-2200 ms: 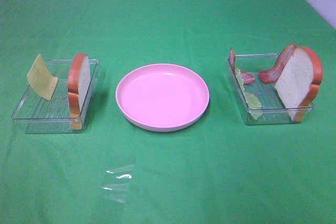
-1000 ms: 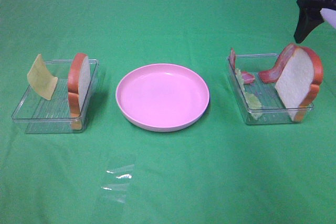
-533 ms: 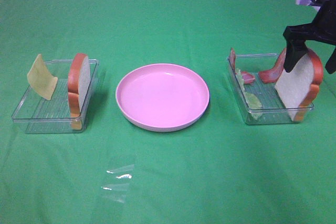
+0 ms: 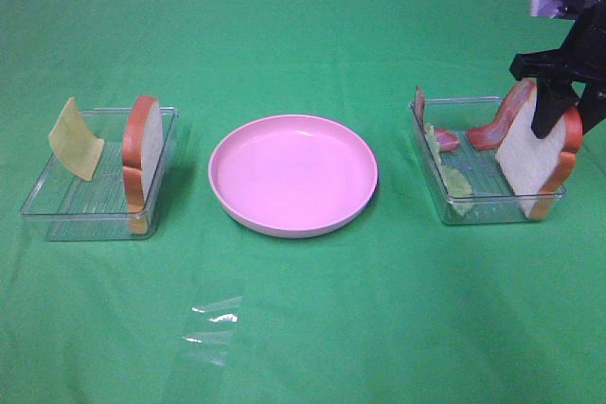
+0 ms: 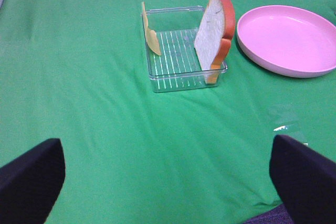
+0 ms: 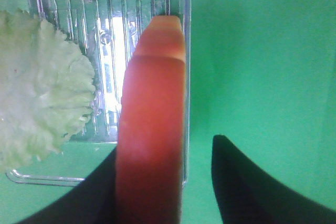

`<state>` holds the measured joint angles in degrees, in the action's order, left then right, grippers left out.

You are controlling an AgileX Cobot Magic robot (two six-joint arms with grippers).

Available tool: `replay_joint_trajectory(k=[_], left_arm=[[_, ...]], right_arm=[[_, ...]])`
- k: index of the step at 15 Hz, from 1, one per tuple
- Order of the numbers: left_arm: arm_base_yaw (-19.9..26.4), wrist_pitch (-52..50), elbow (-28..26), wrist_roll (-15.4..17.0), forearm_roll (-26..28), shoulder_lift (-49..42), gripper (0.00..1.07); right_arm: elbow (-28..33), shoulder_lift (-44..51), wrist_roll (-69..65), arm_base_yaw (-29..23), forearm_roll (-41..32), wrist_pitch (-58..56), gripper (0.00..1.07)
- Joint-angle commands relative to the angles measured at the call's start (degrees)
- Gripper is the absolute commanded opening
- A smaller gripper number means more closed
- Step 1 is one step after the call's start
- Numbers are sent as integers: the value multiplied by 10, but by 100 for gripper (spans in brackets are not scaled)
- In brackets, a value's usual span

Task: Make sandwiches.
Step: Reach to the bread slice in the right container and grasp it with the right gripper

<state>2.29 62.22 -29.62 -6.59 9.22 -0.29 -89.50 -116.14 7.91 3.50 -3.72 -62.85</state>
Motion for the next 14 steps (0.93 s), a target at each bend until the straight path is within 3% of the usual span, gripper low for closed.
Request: replay_joint_trajectory(k=[1, 5, 7, 9, 14], left_arm=[[-2, -6, 0, -1, 5, -8, 98], [-2, -6, 0, -1, 5, -8, 98], [-2, -6, 0, -1, 5, -8, 98], [-2, -6, 0, -1, 5, -8, 98], [-2, -6, 0, -1, 5, -8, 98]], right_arm=[[-1, 0, 4, 1, -5, -4, 46], [-1, 0, 4, 1, -8, -4, 45], [-1, 0, 0, 1, -8, -5, 28], [-1, 0, -6, 1, -8, -5, 0], [-1, 5, -14, 1, -10, -36, 0]])
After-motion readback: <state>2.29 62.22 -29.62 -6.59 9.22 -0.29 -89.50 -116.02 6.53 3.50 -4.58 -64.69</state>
